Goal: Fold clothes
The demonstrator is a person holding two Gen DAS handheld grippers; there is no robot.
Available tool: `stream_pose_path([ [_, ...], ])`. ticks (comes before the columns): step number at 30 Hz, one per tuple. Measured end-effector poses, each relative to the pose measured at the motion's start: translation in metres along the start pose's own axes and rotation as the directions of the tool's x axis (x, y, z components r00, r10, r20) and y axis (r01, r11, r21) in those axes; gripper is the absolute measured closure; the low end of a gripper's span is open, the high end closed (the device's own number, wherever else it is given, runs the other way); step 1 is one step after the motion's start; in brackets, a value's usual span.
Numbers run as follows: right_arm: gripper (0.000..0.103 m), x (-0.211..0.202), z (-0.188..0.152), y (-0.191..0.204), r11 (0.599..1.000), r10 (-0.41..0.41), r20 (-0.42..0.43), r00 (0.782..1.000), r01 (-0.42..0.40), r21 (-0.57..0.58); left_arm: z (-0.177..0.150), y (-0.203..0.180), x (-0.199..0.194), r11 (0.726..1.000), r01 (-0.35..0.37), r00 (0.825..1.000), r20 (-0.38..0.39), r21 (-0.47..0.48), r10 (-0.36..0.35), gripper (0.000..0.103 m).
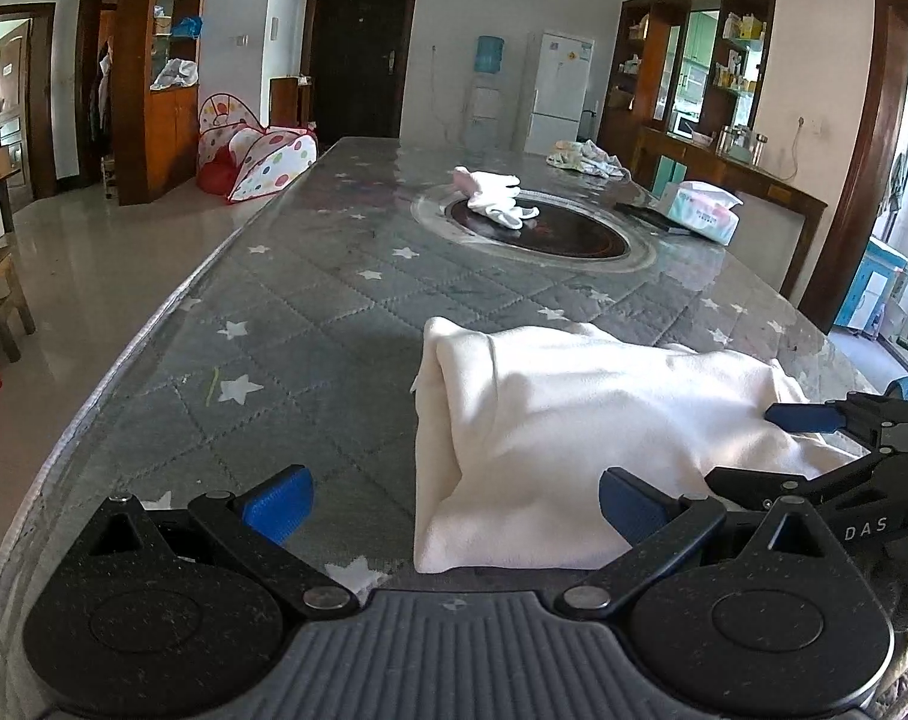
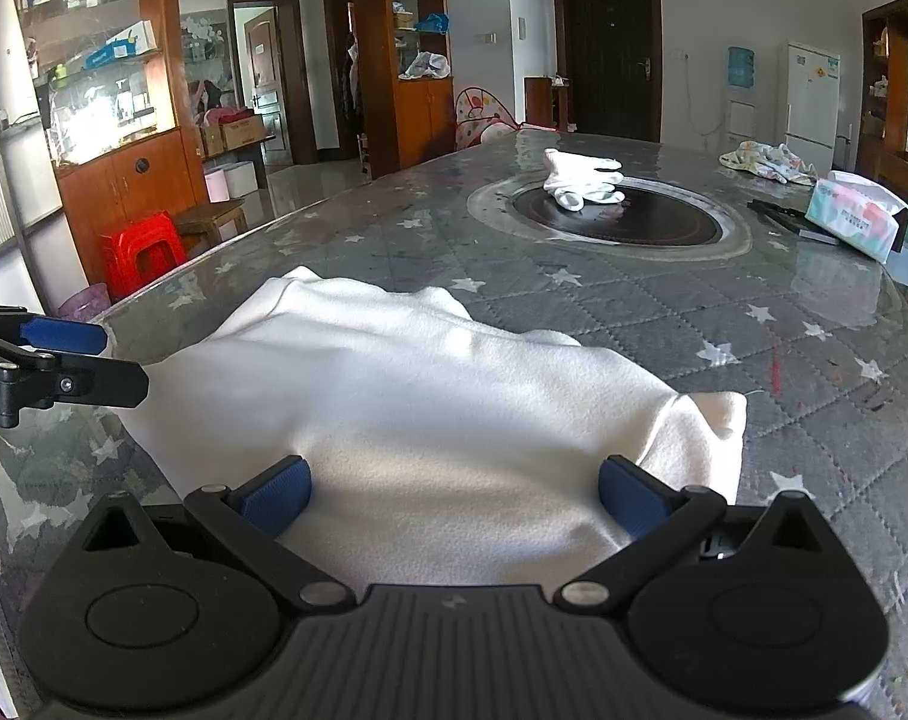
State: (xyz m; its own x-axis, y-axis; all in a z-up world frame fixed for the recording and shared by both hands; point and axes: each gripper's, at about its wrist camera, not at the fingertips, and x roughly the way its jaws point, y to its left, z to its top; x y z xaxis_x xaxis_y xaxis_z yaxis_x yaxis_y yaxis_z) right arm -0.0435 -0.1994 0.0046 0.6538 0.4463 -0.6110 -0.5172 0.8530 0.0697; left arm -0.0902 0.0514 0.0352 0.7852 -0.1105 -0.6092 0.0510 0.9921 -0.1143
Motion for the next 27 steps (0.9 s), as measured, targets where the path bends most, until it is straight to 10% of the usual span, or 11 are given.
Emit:
stream_pose_path([
  [27,0.0,-0.035,0.019,0.047,0.988,0.104,0.024,0.994,-0.1,-0.115,0.012,-0.004,-0.001,0.991,-0.112,0.993,-0.035,0.077,0.115,0.0],
])
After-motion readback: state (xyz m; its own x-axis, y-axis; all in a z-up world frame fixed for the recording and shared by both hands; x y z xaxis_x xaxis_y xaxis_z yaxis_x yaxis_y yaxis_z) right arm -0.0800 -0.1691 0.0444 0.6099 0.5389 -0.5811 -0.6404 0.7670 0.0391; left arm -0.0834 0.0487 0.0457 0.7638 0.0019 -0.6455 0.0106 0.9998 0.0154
